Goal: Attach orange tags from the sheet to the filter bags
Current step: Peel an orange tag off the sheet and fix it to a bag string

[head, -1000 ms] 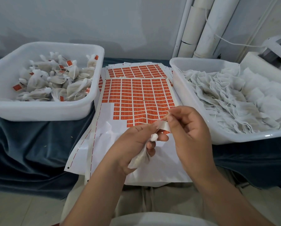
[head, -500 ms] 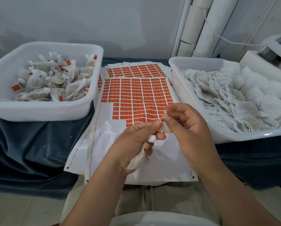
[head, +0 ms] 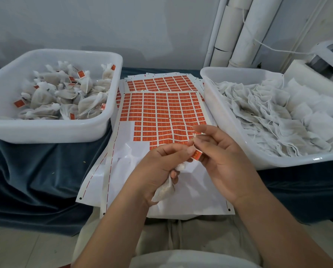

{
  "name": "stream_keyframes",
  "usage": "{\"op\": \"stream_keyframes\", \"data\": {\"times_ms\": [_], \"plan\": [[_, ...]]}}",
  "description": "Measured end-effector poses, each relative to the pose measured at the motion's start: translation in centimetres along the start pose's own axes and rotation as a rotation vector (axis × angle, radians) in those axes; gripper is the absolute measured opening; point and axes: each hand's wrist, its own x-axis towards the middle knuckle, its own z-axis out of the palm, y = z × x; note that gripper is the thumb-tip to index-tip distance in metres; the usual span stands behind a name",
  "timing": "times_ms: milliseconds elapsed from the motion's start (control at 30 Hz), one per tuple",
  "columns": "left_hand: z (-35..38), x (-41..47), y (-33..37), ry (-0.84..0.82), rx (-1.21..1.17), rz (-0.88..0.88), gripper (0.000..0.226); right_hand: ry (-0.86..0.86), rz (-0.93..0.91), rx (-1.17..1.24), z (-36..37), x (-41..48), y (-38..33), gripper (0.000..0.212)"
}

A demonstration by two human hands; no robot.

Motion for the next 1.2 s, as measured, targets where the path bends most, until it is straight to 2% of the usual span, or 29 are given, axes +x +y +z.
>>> {"op": "stream_keyframes", "data": {"times_ms": [133,233,333,400,500,700,767,900,1033,1200], "plan": [[0.0,-0.1,0.0,0.037,0.011,0.038,0.036,0.016,-0.018,-0.072,-0.3,0.1,0.3,0.025],[0.3,-0.3,0.0,0.122,0.043,0.115,0.025,0.015,-0.019,-0.152,-0.2,0.1,0.3,0.025],[0.4,-0.4,-0.2,0.227,0.143,0.249,0.011,0.048,-0.033,-0.453,0.2,0.0,0.1,0.033],[0.3,-0.5,-0.3,0.245,0.187,0.319,0.009,-0.019,-0.062,-0.673,0.2,-0.2,0.2,0.040],[0.2,-0.6,-0.1,0.241,0.238,0.358,0.012,-0.119,-0.159,-0.780,0.1,-0.6,0.6,0.028],[-0.1,-0.5,0.5,0.253,0.216,0.321,0.015,-0.003,-0.417,-1.119,-0.9,-0.1,0.4,0.023],[-0.2,-0.5,0.6,0.268,0.235,0.306,0.015,0.027,-0.419,-1.105,-1.1,-0.1,0.1,0.023],[-0.5,-0.5,0.6,0.250,0.223,0.325,0.013,-0.061,-0.211,-0.852,-0.5,-0.2,-0.2,0.031],[-0.5,-0.6,0.4,0.214,0.238,0.332,0.012,-0.126,-0.269,-0.886,-0.3,-0.3,0.3,0.010],[-0.3,-0.6,0.4,0.180,0.317,0.339,0.011,-0.069,-0.316,-0.890,-0.6,-0.4,0.1,0.019]]}}
